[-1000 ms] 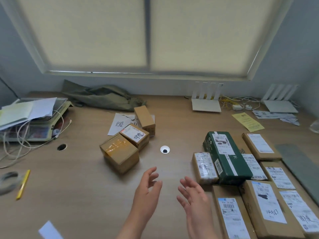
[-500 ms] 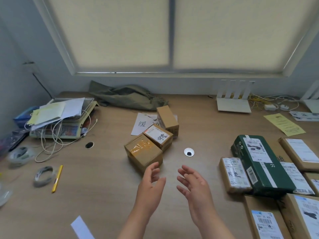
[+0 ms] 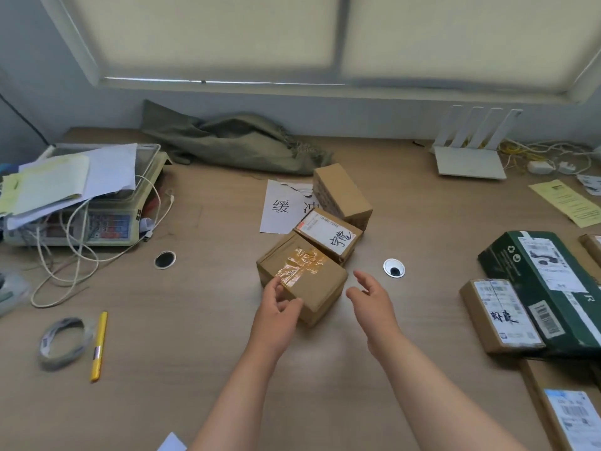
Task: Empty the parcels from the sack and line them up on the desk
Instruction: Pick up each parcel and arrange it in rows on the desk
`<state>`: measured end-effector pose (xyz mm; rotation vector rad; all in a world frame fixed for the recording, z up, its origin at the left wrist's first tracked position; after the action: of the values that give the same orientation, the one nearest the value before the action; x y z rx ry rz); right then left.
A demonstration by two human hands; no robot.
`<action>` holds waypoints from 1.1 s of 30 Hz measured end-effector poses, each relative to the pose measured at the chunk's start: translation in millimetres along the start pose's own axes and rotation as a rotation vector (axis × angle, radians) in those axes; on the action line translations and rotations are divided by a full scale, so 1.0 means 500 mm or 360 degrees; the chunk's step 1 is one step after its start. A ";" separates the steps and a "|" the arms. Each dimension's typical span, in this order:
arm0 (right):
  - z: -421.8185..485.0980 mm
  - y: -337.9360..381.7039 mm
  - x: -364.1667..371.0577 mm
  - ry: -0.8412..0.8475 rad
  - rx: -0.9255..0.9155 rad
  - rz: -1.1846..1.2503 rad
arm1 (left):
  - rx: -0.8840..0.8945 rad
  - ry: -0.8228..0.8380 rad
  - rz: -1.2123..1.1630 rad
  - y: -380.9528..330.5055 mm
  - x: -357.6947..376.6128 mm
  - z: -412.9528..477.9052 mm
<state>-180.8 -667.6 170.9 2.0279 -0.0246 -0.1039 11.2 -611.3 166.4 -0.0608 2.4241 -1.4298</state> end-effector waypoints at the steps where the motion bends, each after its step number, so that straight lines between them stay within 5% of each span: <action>1: 0.013 0.002 0.010 0.0002 -0.0018 -0.0042 | -0.0020 0.0047 -0.0005 0.010 0.004 0.011; 16: 0.045 -0.033 0.054 0.0203 0.0088 -0.0260 | -0.0295 0.0208 -0.0117 0.098 0.029 0.024; 25: -0.098 -0.116 0.032 0.0047 -0.0001 -0.0064 | -0.0232 0.0044 -0.0095 0.140 -0.016 -0.095; 33: -0.235 -0.042 -0.079 0.0045 -0.0140 0.0142 | 0.0047 -0.0030 0.0059 0.041 -0.018 -0.239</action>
<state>-210.7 -550.9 206.4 1.9369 -0.0910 -0.0199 -13.2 -498.5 204.1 -0.0221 2.3756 -1.4418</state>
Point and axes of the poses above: each hand's wrist, its own z-axis towards the middle knuckle, its own x-axis out of the palm, y = z × x, the point moved 9 cm from there along z, towards the middle knuckle, and after that the axes turned 9 degrees about z, right-handed, at the moved point
